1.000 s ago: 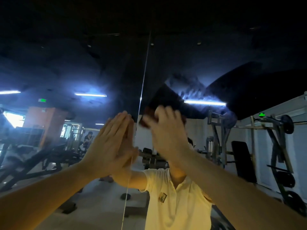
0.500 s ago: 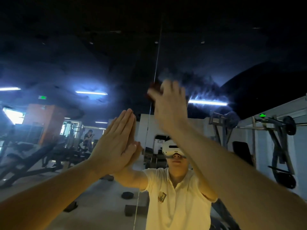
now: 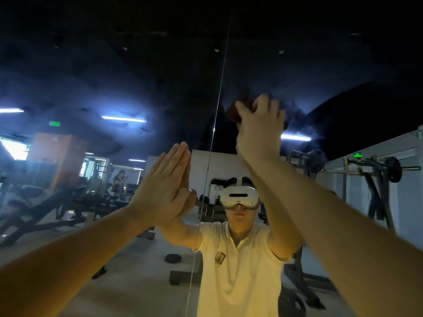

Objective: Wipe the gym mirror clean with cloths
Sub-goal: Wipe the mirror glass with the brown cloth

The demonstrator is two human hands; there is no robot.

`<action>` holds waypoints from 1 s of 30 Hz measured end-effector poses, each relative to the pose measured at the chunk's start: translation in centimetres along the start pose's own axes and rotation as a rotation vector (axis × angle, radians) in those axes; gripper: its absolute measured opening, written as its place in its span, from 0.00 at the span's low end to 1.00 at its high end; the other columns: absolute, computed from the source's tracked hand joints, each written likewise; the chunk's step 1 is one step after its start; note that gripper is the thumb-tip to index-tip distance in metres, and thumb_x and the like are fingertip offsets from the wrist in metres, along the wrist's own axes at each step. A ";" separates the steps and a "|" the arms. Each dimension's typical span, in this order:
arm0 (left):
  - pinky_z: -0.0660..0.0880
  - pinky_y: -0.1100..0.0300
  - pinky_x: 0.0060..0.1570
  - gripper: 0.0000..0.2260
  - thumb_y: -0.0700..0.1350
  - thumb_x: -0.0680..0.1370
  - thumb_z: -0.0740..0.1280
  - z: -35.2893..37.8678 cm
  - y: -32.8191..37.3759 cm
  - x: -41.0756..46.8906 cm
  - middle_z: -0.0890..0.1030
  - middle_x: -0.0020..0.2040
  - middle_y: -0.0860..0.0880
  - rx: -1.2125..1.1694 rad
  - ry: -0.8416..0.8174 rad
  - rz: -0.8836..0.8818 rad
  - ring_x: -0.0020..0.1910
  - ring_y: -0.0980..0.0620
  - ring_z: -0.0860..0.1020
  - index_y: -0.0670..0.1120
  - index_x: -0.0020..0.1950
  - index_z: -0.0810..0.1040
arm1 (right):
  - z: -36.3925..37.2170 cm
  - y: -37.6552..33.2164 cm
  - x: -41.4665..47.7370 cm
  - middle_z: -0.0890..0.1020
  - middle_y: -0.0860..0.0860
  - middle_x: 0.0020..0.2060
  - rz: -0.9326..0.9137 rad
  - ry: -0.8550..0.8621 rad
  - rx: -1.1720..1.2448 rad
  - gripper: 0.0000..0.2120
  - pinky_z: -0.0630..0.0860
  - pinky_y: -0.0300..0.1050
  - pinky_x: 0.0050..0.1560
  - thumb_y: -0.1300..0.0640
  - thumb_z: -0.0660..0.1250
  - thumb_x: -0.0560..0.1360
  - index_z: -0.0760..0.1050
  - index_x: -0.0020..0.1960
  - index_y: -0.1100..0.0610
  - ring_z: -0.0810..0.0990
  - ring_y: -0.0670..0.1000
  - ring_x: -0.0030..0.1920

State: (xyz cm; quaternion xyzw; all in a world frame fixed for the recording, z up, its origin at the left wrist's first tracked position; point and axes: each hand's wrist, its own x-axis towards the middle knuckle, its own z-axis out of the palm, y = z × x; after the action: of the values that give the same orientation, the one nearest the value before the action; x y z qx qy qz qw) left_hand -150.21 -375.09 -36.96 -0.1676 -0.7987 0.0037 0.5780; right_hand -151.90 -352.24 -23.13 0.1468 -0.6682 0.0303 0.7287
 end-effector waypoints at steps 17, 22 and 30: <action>0.50 0.42 0.81 0.34 0.61 0.85 0.49 1.5 4.3 -9.1 0.55 0.84 0.40 0.040 0.037 -0.061 0.84 0.45 0.49 0.39 0.83 0.56 | -4.1 3.2 -11.6 0.74 0.59 0.61 -0.219 -0.188 -0.034 0.31 0.73 0.61 0.61 0.55 0.73 0.74 0.68 0.74 0.51 0.74 0.62 0.61; 0.54 0.38 0.80 0.35 0.61 0.85 0.47 2.7 4.6 -12.2 0.55 0.84 0.38 -0.003 0.027 -0.105 0.84 0.41 0.52 0.37 0.83 0.56 | -2.9 -1.9 -16.3 0.72 0.60 0.62 -0.033 -0.162 0.087 0.29 0.71 0.56 0.61 0.58 0.72 0.73 0.71 0.74 0.54 0.71 0.61 0.61; 0.46 0.49 0.82 0.32 0.54 0.85 0.56 5.2 7.4 -17.6 0.55 0.83 0.36 -0.040 0.120 -0.133 0.83 0.41 0.53 0.37 0.83 0.54 | -6.1 -5.8 -35.7 0.69 0.53 0.60 -0.412 -0.524 0.274 0.32 0.74 0.56 0.63 0.51 0.77 0.69 0.75 0.71 0.50 0.70 0.56 0.61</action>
State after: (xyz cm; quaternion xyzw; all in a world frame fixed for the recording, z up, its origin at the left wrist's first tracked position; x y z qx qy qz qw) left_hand -148.16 -371.90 -56.38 -0.1259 -0.7720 -0.0607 0.6201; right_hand -148.42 -350.79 -59.62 0.3776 -0.7783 -0.0667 0.4972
